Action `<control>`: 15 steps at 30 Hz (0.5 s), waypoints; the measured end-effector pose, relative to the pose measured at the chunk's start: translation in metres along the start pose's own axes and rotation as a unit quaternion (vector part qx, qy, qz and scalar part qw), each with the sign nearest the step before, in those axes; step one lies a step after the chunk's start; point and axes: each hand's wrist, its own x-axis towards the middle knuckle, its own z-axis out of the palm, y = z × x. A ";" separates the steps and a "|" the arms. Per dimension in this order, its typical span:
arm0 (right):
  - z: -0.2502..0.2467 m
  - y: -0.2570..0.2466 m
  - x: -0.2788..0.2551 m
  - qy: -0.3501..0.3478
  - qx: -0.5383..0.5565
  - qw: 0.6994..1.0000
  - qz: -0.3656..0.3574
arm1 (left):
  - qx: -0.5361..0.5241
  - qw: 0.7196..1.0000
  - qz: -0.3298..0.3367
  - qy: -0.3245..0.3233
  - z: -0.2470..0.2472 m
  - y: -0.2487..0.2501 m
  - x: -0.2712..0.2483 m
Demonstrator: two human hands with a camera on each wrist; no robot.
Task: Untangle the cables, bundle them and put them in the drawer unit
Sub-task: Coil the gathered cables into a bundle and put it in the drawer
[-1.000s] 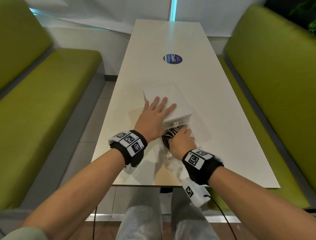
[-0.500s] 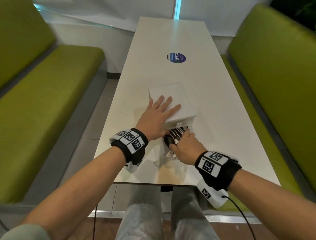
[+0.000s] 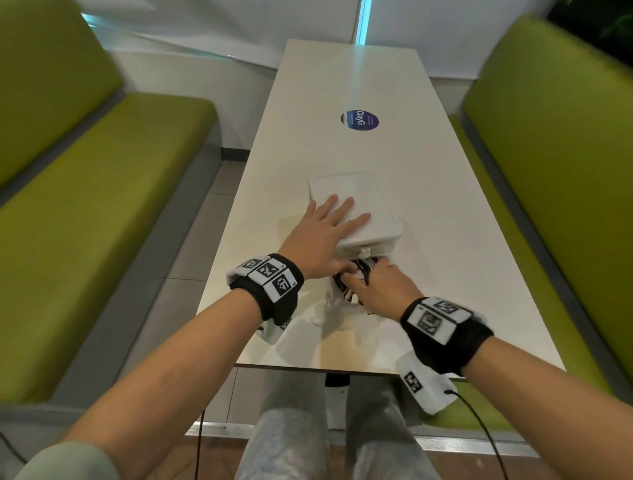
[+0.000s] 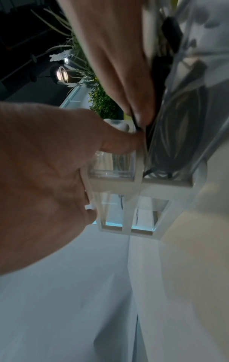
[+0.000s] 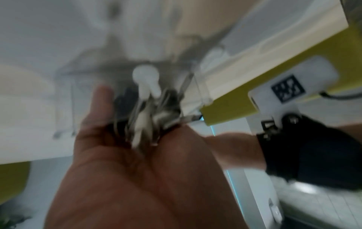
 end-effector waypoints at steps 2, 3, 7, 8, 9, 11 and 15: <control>-0.019 0.010 -0.012 -0.011 -0.054 0.997 -0.055 | -0.006 1.000 -0.004 -0.003 0.001 0.000 0.001; -0.025 0.015 -0.017 0.007 -0.079 0.994 -0.076 | -0.007 1.000 -0.004 -0.005 0.002 0.000 0.001; -0.018 0.037 -0.030 0.030 -0.045 0.988 -0.143 | -0.003 1.000 -0.008 0.001 0.003 0.001 -0.001; -0.013 0.041 -0.030 0.016 -0.018 0.988 -0.151 | 0.006 1.000 -0.005 0.012 0.003 0.002 -0.003; -0.009 0.043 -0.030 0.001 -0.002 0.988 -0.152 | 0.019 0.999 -0.003 0.029 0.003 0.004 -0.005; -0.001 0.047 -0.028 -0.007 -0.009 0.985 -0.172 | 0.039 0.997 0.002 0.066 0.005 0.012 -0.015; -0.001 0.050 -0.021 0.073 -0.124 0.949 -0.279 | -0.027 0.984 0.050 0.169 0.014 0.026 -0.038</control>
